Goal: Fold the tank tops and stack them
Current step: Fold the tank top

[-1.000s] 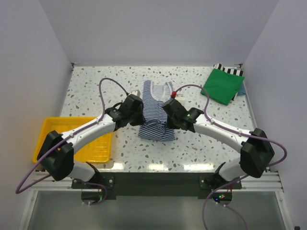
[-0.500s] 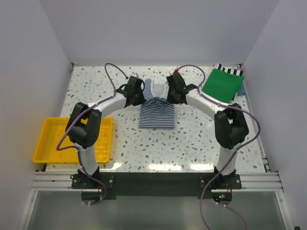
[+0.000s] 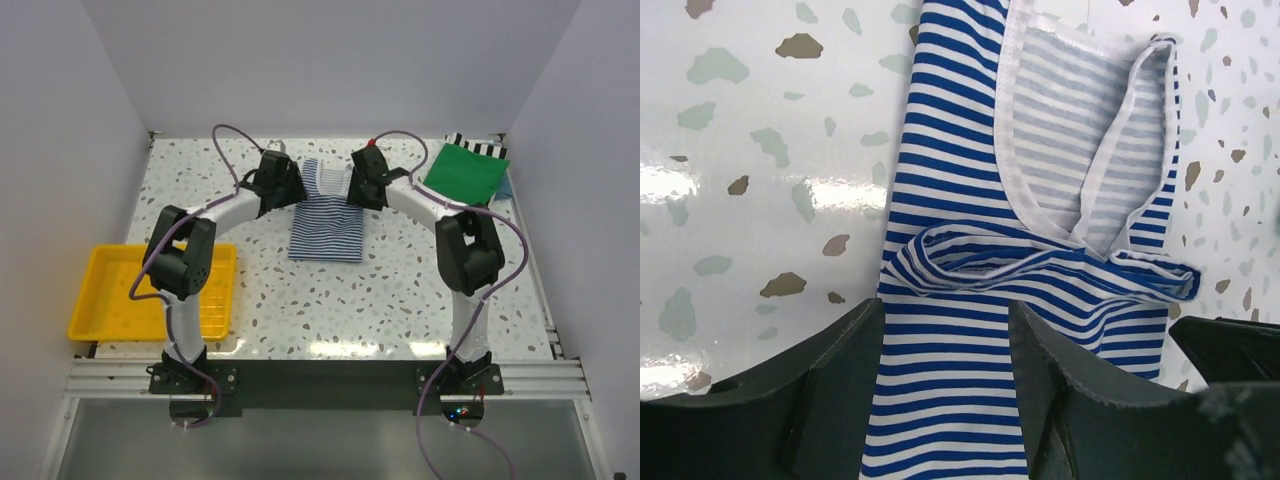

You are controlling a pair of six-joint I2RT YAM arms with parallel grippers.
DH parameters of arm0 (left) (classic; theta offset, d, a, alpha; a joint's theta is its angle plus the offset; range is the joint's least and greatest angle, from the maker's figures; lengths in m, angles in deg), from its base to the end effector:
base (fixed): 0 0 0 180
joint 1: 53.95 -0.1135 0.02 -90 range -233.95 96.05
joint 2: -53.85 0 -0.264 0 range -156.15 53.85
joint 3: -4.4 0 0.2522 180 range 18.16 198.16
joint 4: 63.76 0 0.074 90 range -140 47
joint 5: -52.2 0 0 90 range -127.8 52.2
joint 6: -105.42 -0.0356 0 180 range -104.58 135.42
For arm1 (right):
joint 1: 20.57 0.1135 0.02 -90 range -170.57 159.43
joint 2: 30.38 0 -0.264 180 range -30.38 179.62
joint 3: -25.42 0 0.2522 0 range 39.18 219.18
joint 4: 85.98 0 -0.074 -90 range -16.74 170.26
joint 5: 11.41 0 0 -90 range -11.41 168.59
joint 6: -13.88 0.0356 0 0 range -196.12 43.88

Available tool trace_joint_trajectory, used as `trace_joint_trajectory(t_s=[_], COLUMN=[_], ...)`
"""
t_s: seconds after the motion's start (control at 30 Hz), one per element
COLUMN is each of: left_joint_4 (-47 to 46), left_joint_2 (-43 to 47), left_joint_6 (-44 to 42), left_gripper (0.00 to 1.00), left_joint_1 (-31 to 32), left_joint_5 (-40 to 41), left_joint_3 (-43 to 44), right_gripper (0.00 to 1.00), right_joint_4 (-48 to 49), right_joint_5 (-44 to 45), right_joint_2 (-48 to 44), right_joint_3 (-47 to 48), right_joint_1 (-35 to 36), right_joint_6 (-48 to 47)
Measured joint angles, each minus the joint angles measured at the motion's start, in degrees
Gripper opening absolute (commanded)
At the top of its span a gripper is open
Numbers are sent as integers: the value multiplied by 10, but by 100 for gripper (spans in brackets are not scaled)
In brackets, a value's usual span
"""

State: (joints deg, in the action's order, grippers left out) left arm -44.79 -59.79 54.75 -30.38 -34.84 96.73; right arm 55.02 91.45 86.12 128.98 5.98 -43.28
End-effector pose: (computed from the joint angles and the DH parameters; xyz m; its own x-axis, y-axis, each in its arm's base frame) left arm 0.4081 -0.1760 0.1929 -0.6886 -0.3901 -0.6113 -0.0946 0.8841 -0.4577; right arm 0.4066 0.1943 0.2077 -0.7615 0.2105 -0.6130 0.1190 0.9751 0.1871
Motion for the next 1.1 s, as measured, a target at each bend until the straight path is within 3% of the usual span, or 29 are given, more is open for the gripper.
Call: trace_joint_trajectory(t_s=[0.13,0.27,0.37,0.77,0.97,1.1], left_joint_4=[2,0,-4,-9,-8,1], left_joint_2=[41,78,81,-4,16,68], left_joint_6=[10,25,35,56,77,99], left_gripper=[50,25,19,18,18,19], left_joint_1=[0,0,1,3,3,3], left_joint_5=[22,27,16,-13,-1,18], left_joint_3=[-25,-47,-52,-52,-70,-113], right_gripper=[51,48,47,49,61,64], right_joint_4=[1,0,8,-5,-14,-1], right_joint_5=[17,27,26,30,38,38], right_joint_2=[-15,-52,-57,113,146,143], right_joint_3=[-13,-40,-36,107,142,127], right_joint_1=[0,9,28,36,34,34], right_joint_6=[-1,-1,-2,-28,-51,-73])
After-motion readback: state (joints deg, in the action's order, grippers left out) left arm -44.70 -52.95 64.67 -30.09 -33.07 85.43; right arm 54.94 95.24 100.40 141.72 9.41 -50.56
